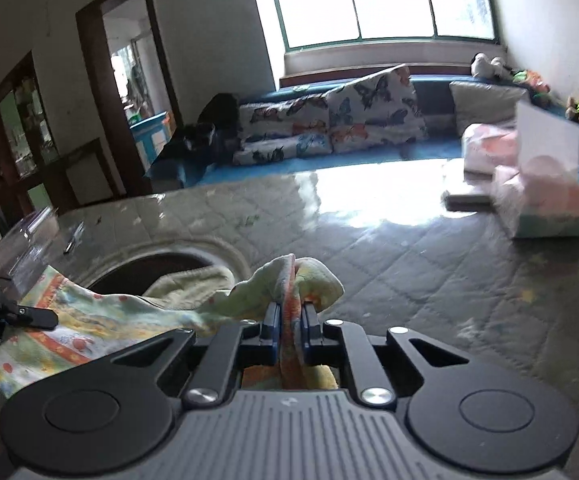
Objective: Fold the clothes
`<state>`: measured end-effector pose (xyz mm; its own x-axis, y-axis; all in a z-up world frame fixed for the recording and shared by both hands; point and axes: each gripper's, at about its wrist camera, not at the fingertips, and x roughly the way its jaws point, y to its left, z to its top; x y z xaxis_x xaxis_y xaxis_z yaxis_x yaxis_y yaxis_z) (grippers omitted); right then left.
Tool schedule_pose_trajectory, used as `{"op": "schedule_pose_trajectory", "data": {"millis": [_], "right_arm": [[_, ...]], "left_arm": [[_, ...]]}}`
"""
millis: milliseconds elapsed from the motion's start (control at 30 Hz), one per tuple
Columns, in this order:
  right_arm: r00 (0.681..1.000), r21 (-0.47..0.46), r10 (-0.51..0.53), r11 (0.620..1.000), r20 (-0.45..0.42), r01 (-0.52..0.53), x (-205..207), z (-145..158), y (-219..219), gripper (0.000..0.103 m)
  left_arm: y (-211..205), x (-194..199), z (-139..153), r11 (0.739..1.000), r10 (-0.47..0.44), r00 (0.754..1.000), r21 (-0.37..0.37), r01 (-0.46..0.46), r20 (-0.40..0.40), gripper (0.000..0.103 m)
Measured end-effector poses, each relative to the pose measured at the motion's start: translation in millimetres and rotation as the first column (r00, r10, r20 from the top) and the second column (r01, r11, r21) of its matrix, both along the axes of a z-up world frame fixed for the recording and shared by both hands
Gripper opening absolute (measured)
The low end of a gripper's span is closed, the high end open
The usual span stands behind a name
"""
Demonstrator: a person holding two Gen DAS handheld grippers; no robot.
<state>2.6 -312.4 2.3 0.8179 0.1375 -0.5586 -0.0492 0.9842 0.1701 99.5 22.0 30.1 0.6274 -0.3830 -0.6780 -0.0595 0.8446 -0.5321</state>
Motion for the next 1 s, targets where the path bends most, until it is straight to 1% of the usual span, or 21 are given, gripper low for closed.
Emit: {"op": "schedule_pose_trajectory", "data": {"millis": [167,233,567,733,800,900,1000], "right_arm": [[0.998,-0.007,-0.037,0.999,0.045,0.037,-17,16,-13,0.009],[0.996,-0.015,-0.071,0.997,0.053,0.072,-23,21,-26,0.009],[0.969,-0.04,-0.238,0.97,0.064,0.241,-54,25,-95,0.009],[0.955,-0.037,-0.292,0.955,0.054,0.294,-64,19,-119,0.009],[0.95,-0.036,-0.308,0.95,0.041,0.31,-67,12,-127,0.009],[0.944,-0.029,-0.329,0.944,0.02,0.329,-68,2,-136,0.009],[0.937,-0.029,-0.349,0.937,-0.007,0.349,-67,-8,-144,0.01]], "left_arm": [[-39,9,5,0.997,-0.077,0.997,-0.003,0.077,0.009,0.009],[-56,13,6,0.993,-0.114,0.993,-0.006,0.114,0.012,0.009],[-142,31,9,0.963,-0.27,0.963,-0.001,0.27,0.01,0.009],[-169,34,6,0.949,-0.315,0.949,0.013,0.315,-0.003,0.009],[-175,34,4,0.945,-0.326,0.945,0.035,0.327,-0.009,0.009],[-182,35,-1,0.94,-0.332,0.943,0.069,0.334,-0.029,0.011],[-180,36,-4,0.942,-0.315,0.948,0.105,0.317,-0.039,0.016]]}}
